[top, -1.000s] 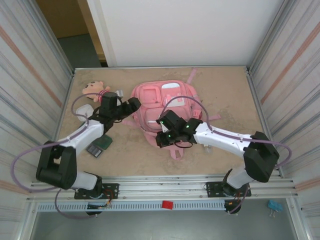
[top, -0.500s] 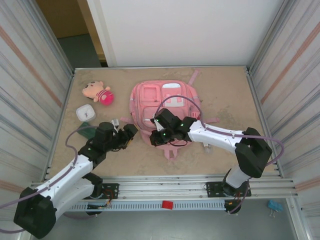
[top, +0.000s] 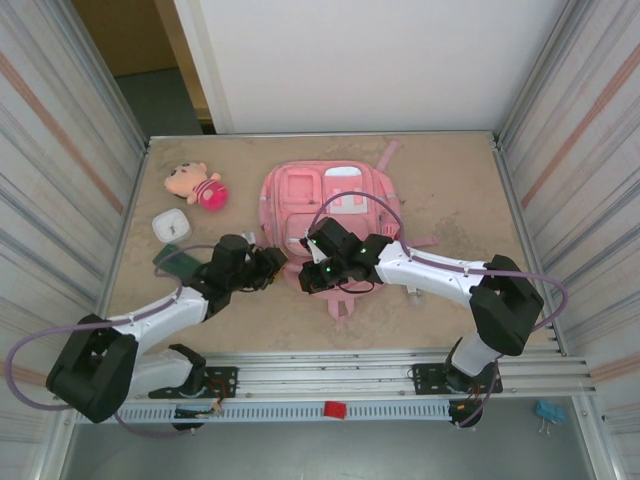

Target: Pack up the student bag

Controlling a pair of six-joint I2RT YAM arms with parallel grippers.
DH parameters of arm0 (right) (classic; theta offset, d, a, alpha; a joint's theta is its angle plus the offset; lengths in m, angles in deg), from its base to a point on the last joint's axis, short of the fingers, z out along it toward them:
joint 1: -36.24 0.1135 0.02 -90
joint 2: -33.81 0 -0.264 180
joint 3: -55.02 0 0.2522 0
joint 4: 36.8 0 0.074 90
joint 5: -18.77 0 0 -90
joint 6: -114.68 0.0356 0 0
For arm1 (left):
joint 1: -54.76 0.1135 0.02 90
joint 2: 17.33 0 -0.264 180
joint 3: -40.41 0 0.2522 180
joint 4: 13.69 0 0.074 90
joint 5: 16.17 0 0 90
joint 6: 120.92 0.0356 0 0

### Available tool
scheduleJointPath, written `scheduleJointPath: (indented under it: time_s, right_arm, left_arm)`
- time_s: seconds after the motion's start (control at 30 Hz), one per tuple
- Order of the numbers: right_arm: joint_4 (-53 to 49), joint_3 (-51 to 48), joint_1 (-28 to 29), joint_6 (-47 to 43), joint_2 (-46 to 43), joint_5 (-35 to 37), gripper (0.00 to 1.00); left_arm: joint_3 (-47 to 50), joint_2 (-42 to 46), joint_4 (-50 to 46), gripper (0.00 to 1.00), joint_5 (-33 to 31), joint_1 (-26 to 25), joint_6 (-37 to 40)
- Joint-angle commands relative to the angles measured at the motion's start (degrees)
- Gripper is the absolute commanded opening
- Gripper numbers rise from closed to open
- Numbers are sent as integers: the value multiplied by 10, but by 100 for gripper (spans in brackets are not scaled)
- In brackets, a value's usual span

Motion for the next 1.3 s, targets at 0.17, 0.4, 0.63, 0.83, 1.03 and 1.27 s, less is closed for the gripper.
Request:
scheduleJointPath:
  time_s: [0.17,0.4,0.63,0.83,1.03,1.27]
  right_arm:
    - [-31,-3,-32,-2,-78,-45,0]
    - [-108,-65,-98,-28,-139,-60,0]
    - [-136,-83,-160,-48,-173,-104,0]
    - [-102,-88,-176,-36,-174,-154,0]
    - [-66,-83,-171,-28,-171,-184,0]
    - [-59,-71,-164,-32,-167,-196,0]
  left_arm:
    - [-34,9,-108,0,-20,45,133]
    - [-41,36,-144,0,12,113,191]
    - [-57,36,-170,0,32,146,238]
    - [-92,46,-210,17,46,145,317]
    - [-140,108,-275,66,61,111,553]
    - [-181,123,-314,66,124,26,837]
